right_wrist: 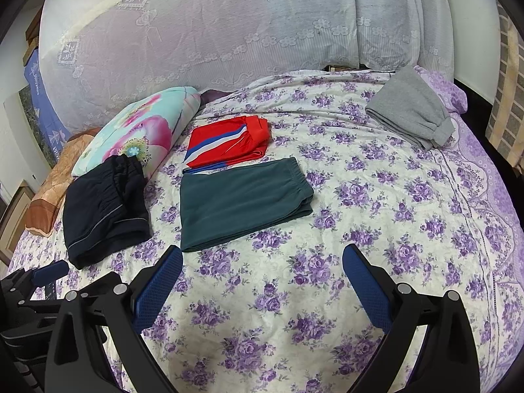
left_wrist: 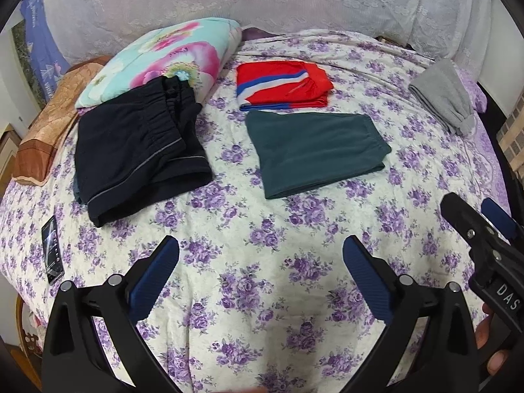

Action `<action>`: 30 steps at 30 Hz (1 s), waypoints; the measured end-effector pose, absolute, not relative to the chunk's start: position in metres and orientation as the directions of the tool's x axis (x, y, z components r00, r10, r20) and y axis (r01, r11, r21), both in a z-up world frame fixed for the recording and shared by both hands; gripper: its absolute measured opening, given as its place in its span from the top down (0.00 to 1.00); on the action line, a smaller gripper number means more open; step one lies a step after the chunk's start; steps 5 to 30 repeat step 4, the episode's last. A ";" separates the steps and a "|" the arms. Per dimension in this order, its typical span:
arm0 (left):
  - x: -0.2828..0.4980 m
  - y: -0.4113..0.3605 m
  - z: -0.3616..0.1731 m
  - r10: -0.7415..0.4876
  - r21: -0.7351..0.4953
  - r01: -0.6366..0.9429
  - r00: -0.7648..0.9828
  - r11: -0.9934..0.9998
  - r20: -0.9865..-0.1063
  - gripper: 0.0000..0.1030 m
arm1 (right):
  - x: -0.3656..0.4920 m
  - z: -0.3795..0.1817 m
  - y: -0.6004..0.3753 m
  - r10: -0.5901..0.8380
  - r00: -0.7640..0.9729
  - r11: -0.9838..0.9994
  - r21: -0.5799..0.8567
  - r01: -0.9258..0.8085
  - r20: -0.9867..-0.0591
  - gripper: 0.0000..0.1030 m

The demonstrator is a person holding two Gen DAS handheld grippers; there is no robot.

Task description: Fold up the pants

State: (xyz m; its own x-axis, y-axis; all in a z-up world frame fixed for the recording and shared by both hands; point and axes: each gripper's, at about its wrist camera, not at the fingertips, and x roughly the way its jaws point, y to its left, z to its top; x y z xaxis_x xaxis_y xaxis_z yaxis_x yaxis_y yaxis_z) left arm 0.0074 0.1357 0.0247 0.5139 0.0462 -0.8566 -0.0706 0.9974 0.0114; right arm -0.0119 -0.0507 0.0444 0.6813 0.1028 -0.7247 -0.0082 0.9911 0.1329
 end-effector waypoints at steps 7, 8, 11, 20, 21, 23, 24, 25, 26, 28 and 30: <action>0.009 0.138 0.024 0.049 0.010 -0.079 0.508 0.997 -0.860 0.05 | -0.012 0.044 -0.052 0.104 0.680 0.991 0.134 -0.009 -0.725 0.04; 0.009 0.138 0.024 0.049 0.010 -0.079 0.508 0.997 -0.860 0.05 | -0.012 0.044 -0.052 0.104 0.680 0.991 0.134 -0.009 -0.725 0.04; 0.009 0.138 0.024 0.049 0.010 -0.079 0.508 0.997 -0.860 0.05 | -0.012 0.044 -0.052 0.104 0.680 0.991 0.134 -0.009 -0.725 0.04; 0.009 0.138 0.024 0.049 0.010 -0.079 0.508 0.997 -0.860 0.05 | -0.012 0.044 -0.052 0.104 0.680 0.991 0.134 -0.009 -0.725 0.04; 0.009 0.138 0.024 0.049 0.010 -0.079 0.508 0.997 -0.860 0.05 | -0.012 0.044 -0.052 0.104 0.680 0.991 0.134 -0.009 -0.725 0.04; 0.009 0.138 0.024 0.049 0.010 -0.079 0.508 0.997 -0.860 0.05 | -0.012 0.044 -0.052 0.104 0.680 0.991 0.134 -0.009 -0.725 0.04; 0.009 0.138 0.024 0.049 0.010 -0.079 0.508 0.997 -0.860 0.05 | -0.012 0.044 -0.052 0.104 0.680 0.991 0.134 -0.009 -0.725 0.04; 0.009 0.138 0.024 0.049 0.010 -0.079 0.508 0.997 -0.860 0.05 | -0.012 0.044 -0.052 0.104 0.680 0.991 0.134 -0.009 -0.725 0.04; 0.009 0.138 0.024 0.049 0.010 -0.079 0.508 0.997 -0.860 0.05 | -0.012 0.044 -0.052 0.104 0.680 0.991 0.134 -0.009 -0.725 0.04; 0.009 0.138 0.024 0.049 0.010 -0.079 0.508 0.997 -0.860 0.05 | -0.012 0.044 -0.052 0.104 0.680 0.991 0.134 -0.009 -0.725 0.04; 0.009 0.138 0.024 0.049 0.010 -0.079 0.508 0.997 -0.860 0.05 | -0.012 0.044 -0.052 0.104 0.680 0.991 0.134 -0.009 -0.725 0.04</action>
